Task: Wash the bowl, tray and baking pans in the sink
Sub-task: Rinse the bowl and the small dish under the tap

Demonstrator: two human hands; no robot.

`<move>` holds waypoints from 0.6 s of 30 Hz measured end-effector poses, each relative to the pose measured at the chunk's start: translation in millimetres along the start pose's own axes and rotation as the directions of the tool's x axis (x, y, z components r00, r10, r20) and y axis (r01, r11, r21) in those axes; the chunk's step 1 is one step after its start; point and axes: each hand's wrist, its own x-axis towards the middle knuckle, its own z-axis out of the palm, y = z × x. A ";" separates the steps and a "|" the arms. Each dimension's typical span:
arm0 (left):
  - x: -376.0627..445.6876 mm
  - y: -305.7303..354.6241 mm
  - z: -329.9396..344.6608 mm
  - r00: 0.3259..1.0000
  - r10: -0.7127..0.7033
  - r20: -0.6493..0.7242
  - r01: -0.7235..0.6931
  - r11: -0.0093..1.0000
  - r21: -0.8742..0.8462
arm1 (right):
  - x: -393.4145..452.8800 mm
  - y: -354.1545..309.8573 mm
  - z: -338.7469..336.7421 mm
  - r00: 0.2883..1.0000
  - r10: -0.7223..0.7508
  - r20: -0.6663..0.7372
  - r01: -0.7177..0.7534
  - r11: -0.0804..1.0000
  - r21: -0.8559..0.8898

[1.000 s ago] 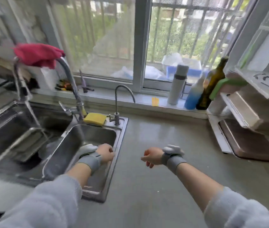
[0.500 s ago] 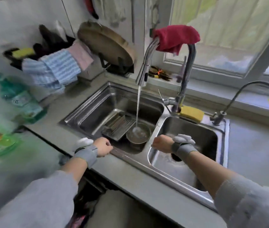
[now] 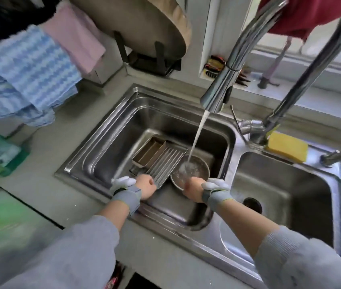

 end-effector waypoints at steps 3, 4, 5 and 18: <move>29.5 1.7 5.9 0.997 0.049 0.058 -0.051 0.998 0.028 | 20.8 -12.7 6.6 0.997 0.079 0.009 -0.080 0.996 0.050; 43.8 0.9 6.7 0.995 0.050 0.087 -0.055 0.997 0.060 | 36.6 -15.3 10.8 0.994 0.106 0.016 -0.107 0.992 0.062; 58.2 -1.6 10.1 0.993 0.047 0.110 -0.058 0.994 0.096 | 46.0 -16.0 16.2 0.988 0.151 0.026 -0.153 0.985 0.082; 141.9 6.3 40.7 0.974 0.061 0.217 -0.166 0.845 0.509 | 102.0 -7.1 54.1 0.931 0.325 0.166 -0.351 0.922 0.161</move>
